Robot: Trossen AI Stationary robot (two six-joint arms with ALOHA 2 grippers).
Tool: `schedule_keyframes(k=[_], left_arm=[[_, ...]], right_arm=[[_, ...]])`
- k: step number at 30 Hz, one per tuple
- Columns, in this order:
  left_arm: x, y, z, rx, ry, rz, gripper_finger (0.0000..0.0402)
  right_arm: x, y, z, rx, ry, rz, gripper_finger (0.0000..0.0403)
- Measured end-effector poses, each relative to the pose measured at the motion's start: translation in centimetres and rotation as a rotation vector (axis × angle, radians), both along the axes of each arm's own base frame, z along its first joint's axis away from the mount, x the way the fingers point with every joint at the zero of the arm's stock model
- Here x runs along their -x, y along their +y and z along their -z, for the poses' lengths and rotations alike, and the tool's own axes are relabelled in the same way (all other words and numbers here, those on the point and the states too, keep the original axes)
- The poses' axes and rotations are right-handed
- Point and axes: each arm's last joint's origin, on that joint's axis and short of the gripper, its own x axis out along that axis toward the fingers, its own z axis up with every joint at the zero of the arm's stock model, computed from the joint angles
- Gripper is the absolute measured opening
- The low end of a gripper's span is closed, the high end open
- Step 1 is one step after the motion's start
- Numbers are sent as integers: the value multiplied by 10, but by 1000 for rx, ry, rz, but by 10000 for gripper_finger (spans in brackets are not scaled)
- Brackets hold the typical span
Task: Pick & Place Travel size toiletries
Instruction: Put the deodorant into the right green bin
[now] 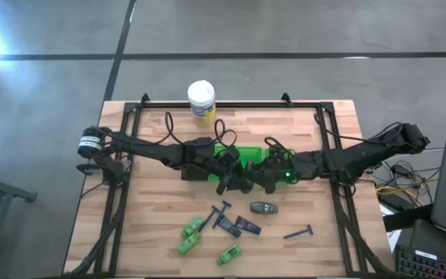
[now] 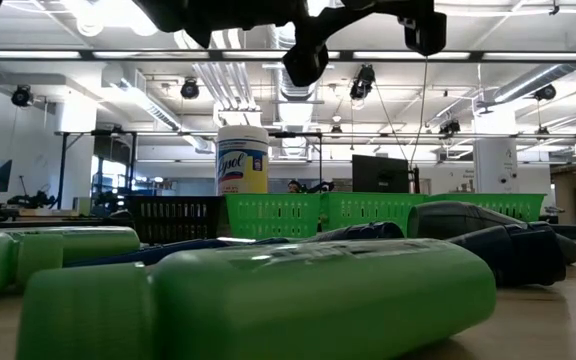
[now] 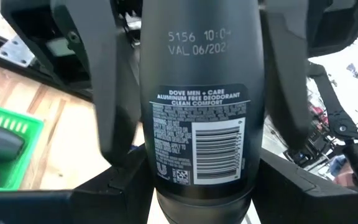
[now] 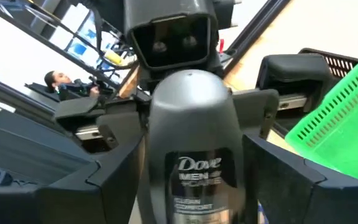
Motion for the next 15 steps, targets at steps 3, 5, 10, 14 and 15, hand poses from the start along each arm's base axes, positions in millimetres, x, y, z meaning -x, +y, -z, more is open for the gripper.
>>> schedule_keyframes(k=[3,5,10,14,15], left_arm=[[0,0,0,0,2,-3,218],[0,0,0,1,3,-3,218],[0,1,2,1,10,-12,218],[0,1,3,1,20,-26,218],[0,1,3,1,23,-27,218]], right_arm=[[0,0,0,8,0,0,281],[0,0,0,16,2,0,286],[1,0,2,21,22,-1,248],[2,-1,5,21,58,-1,193],[2,-1,5,22,59,-1,188]])
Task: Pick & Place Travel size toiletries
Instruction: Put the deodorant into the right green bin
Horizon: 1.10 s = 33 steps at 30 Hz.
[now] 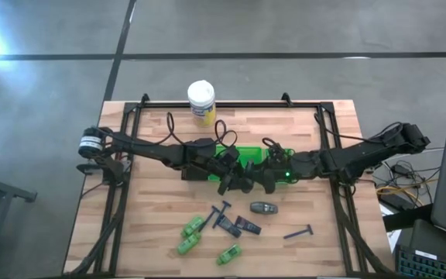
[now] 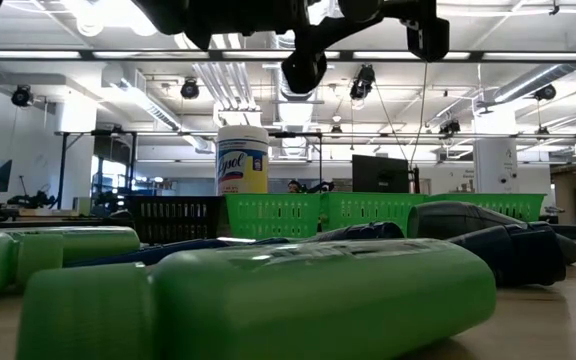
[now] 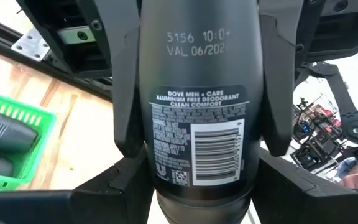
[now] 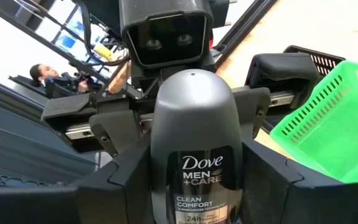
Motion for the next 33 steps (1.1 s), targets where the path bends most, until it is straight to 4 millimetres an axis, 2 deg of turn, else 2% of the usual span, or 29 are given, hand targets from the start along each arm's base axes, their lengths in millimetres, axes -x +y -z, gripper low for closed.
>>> schedule_keyframes(k=[6,10,17,23,28,33], left_arm=[[0,1,5,-1,49,-75,230],[1,4,16,31,201,-125,273],[9,3,13,4,256,-117,341],[38,8,6,-196,433,-226,348],[59,10,-3,-268,520,-259,348],[68,10,-5,-281,560,-264,349]], right_arm=[[1,-1,3,18,34,17,188],[10,-9,17,34,197,78,196],[34,-25,37,-7,495,227,191],[52,-50,56,-74,727,392,203],[49,-67,61,-155,742,390,207],[51,-75,70,-190,772,407,225]])
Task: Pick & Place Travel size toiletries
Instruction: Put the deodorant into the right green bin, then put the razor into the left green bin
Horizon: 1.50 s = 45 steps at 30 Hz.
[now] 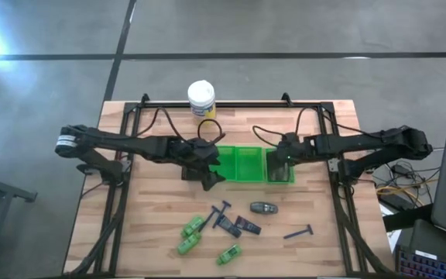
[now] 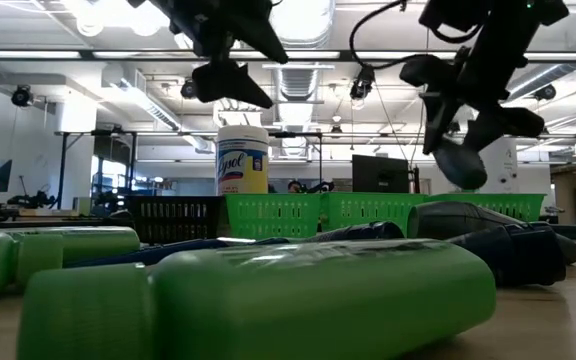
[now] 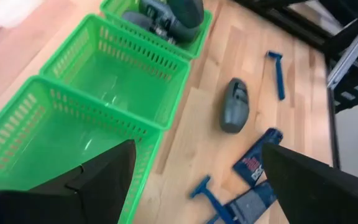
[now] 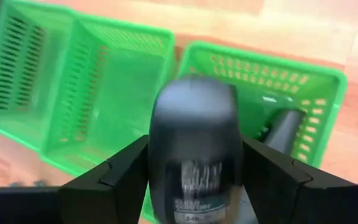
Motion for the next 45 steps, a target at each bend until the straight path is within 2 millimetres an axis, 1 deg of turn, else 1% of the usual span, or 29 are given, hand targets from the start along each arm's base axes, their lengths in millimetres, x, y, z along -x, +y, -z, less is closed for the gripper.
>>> schedule_keyframes(k=[2,7,11,13,16,18,21,23,24,28,32,35,39,45], left_arm=[[1,0,1,-3,12,3,348],[5,0,5,-25,71,17,349],[10,0,9,-45,132,34,347],[12,0,11,-55,163,43,347],[17,-1,14,-74,220,75,346],[20,-3,16,-92,256,105,346],[22,-4,18,-109,272,137,346],[22,-4,18,-113,273,141,346],[22,-4,18,-114,273,142,346],[21,-4,18,-127,267,156,346],[21,-4,18,-128,265,158,346],[21,-4,18,-127,265,157,346],[21,-4,18,-118,266,149,346],[21,-4,18,-105,267,135,346]], right_arm=[[1,0,3,-10,15,-7,240],[1,3,3,-15,18,-56,277],[3,15,-7,20,39,-206,302],[7,24,-13,54,59,-359,311],[14,49,-15,48,81,-652,320],[20,72,-15,17,90,-854,322],[33,108,-7,20,145,-1144,316],[43,132,0,33,189,-1286,308],[47,142,2,30,200,-1318,303],[58,170,17,-17,276,-1292,285],[60,194,34,11,314,-1373,272],[59,207,49,24,340,-1427,261],[57,212,66,44,415,-1416,242],[53,216,78,56,431,-1419,210]])
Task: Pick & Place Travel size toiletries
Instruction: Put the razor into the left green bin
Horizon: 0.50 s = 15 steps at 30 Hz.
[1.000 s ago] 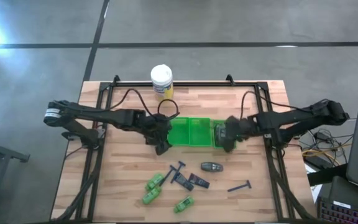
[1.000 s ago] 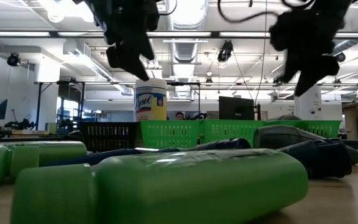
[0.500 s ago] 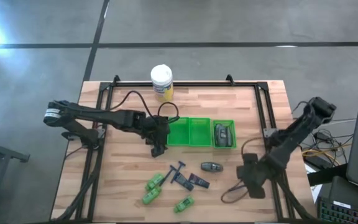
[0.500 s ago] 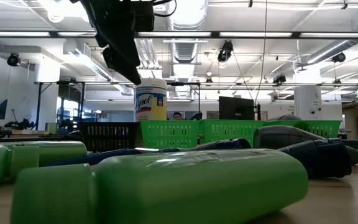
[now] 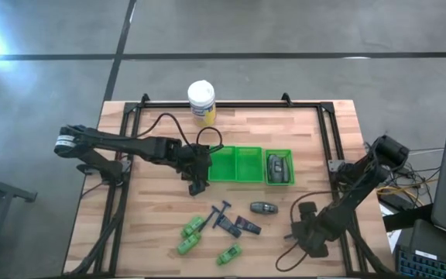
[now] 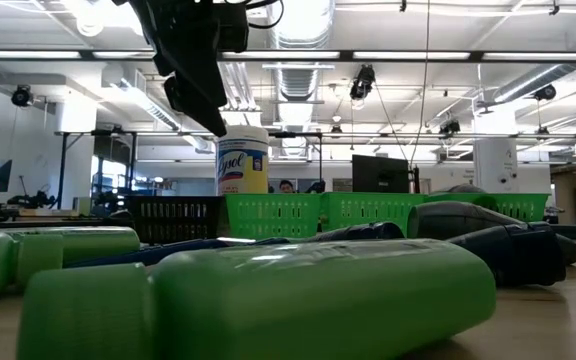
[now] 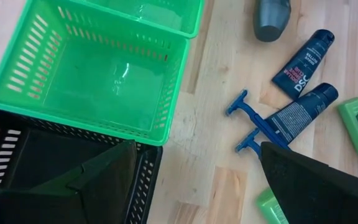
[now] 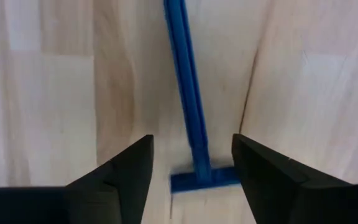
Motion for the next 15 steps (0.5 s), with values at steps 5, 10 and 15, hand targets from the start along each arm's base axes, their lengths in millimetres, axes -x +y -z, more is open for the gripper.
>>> schedule_keyframes(k=[5,10,15], left_arm=[[0,0,0,1,0,-2,346],[0,0,0,11,1,-16,346],[0,-1,0,6,1,-7,346]], right_arm=[[-6,4,3,-1,-75,8,174],[-8,5,11,26,-56,-1,124],[-9,3,11,20,-37,-3,53]])
